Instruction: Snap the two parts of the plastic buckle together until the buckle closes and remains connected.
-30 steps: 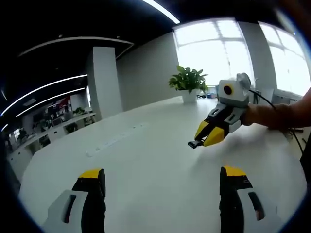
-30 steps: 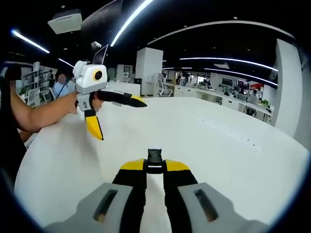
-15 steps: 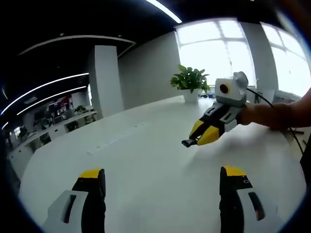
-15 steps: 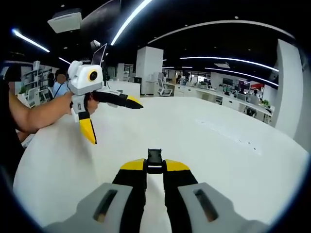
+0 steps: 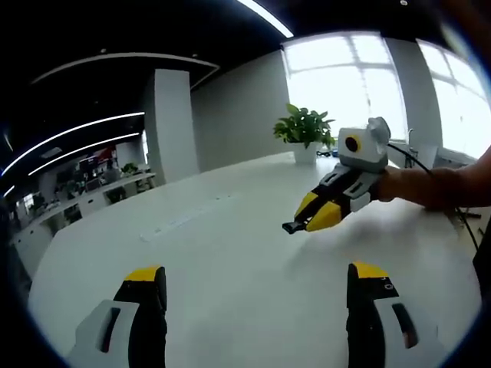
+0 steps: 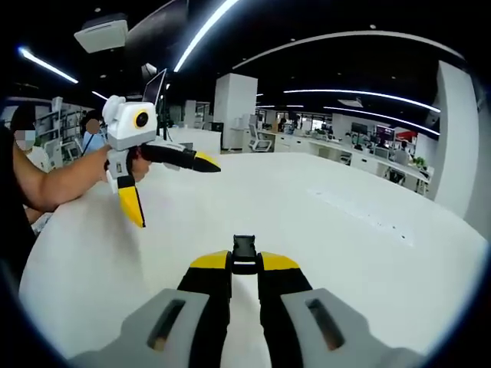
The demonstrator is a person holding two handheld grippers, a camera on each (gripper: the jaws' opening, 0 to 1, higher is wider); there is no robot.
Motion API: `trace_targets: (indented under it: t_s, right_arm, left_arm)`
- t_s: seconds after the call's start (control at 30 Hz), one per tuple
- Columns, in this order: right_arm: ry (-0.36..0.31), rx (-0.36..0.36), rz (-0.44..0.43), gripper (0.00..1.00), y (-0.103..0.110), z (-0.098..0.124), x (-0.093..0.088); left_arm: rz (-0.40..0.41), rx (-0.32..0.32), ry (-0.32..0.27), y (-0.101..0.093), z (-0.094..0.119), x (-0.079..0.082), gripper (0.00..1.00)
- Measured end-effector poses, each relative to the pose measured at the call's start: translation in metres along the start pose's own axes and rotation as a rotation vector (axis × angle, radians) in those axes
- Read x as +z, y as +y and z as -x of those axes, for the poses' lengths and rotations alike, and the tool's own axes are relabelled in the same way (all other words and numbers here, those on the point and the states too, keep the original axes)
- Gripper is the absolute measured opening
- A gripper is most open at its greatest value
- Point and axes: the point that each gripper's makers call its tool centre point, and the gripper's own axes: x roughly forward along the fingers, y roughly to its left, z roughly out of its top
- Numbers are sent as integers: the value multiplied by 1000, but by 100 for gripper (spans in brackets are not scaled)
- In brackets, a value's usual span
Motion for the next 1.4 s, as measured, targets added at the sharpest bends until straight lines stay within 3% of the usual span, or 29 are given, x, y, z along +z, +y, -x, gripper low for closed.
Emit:
trace_targets:
  t_s: [1.4]
  right_arm:
    - [19, -24, -6, 11, -28, -14, 1]
  left_arm:
    - [10, -6, 2, -2, 1, 2, 99]
